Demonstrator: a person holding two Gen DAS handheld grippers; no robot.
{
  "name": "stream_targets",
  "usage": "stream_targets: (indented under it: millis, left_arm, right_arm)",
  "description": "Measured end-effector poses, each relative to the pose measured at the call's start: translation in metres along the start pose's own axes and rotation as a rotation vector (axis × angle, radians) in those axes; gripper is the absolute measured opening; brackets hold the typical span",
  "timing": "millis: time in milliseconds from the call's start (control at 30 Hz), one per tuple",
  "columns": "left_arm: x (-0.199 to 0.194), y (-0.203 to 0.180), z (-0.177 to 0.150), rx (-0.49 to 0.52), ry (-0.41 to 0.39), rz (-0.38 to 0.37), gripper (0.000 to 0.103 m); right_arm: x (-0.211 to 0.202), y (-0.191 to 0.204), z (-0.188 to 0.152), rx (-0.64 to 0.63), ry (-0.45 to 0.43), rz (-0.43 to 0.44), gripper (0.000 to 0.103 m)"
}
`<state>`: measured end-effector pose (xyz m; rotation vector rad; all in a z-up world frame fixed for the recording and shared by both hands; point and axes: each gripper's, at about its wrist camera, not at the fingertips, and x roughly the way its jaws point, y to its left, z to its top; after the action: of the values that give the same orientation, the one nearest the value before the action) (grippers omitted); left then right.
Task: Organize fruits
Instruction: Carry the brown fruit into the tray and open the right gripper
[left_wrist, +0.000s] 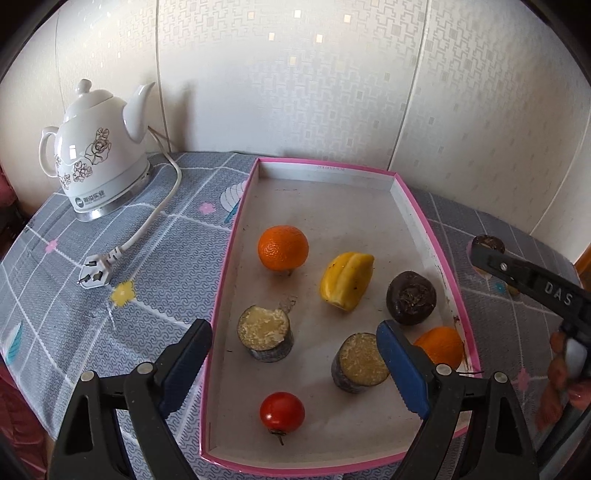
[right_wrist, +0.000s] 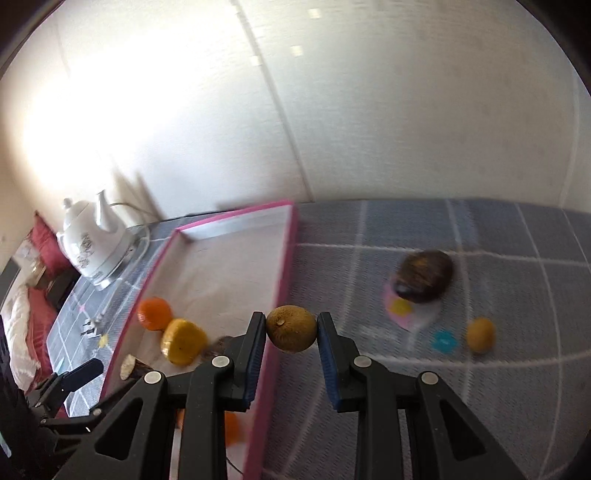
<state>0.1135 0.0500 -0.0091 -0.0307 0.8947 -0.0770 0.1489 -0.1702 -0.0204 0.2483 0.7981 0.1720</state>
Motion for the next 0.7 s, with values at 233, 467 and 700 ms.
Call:
stream_targets:
  millis: [233, 467, 700]
  left_arm:
    - [0.000, 0.001, -0.002, 0.031, -0.003, 0.028, 0.091]
    - [-0.002, -0.003, -0.008, 0.081, -0.012, 0.071, 0.091]
    - [-0.002, -0.001, -0.008, 0.074, -0.001, 0.062, 0.091]
  right_arm:
    - [0.020, 0.037, 0.003, -0.154, -0.011, 0.031, 0.028]
    - [0.040, 0.055, 0.002, -0.227, 0.042, 0.030, 0.028]
    - [0.054, 0.050, 0.005, -0.205, 0.066, 0.025, 0.031]
